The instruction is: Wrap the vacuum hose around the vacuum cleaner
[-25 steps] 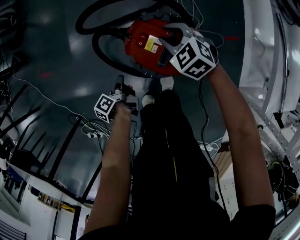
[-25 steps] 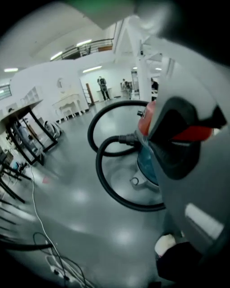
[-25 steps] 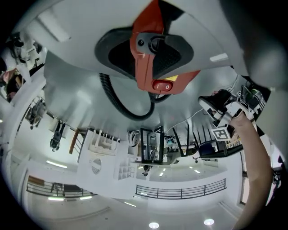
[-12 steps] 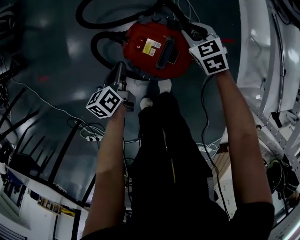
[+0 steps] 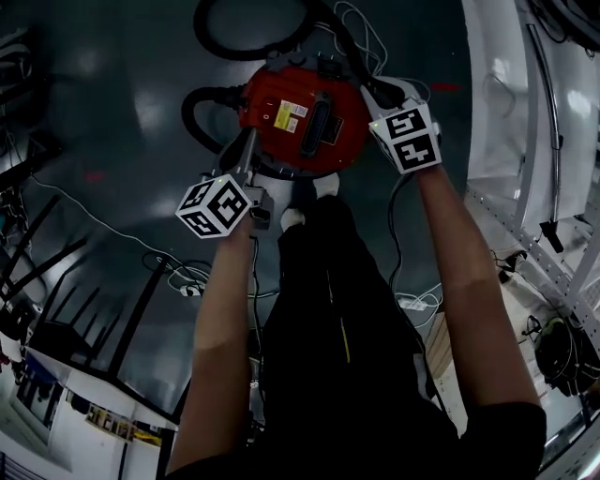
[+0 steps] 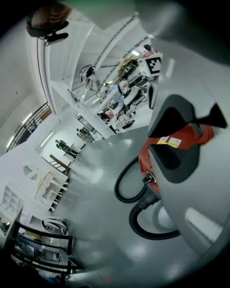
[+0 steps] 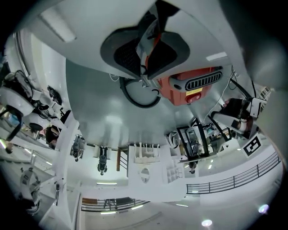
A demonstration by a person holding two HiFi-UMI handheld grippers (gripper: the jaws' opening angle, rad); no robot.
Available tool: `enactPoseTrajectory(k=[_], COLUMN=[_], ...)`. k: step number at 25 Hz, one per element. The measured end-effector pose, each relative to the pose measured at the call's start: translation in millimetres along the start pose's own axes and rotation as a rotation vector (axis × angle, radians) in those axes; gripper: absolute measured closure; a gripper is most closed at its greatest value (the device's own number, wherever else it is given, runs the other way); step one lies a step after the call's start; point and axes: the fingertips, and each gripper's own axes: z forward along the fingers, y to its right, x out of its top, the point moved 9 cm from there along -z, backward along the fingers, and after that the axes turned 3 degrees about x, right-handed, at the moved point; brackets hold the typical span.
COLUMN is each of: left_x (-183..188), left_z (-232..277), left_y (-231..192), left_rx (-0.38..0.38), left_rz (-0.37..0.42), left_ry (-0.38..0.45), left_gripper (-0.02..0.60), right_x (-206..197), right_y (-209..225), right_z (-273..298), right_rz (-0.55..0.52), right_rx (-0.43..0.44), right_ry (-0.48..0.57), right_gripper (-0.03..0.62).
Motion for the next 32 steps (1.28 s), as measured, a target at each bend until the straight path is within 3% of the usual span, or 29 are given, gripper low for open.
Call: enactPoseTrajectory(k=[5, 11, 18, 20, 22, 28, 32], left_x=[23, 34, 32, 33, 37, 58, 69], left_z=[5, 8, -9, -17, -22, -20, 11], left_y=[21, 28, 33, 33, 31, 27, 35], left_rx=[0.021, -0.001, -0.043, -0.063, -0.080, -0.048, -0.025], left_rz=[0.021, 0.055, 0.151, 0.169, 0.183, 0.190, 0.238], left_ry=[-0.024, -0.039, -0.108, -0.126, -0.143, -0.129, -0.148], left_gripper=[0.552, 0.568, 0.569, 0.564, 0.519, 0.516, 0.569], right_x=[-9, -23, -28, -26, -24, -12, -7], right_y=[1, 4, 0, -2, -2, 10, 35], right_z=[-15, -32, -62, -69, -73, -65, -40], right_rz=[0.034, 0.106, 0.173, 0.174, 0.185, 0.183, 0.140], right_rx=[-0.017, -0.076, -0.160, -0.176, -0.189, -0.177, -0.139], right_ry=[-0.030, -0.029, -0.051, -0.053, -0.050, -0.048, -0.058], right_gripper=[0.595, 0.597, 0.597, 0.597, 0.597, 0.597, 0.597])
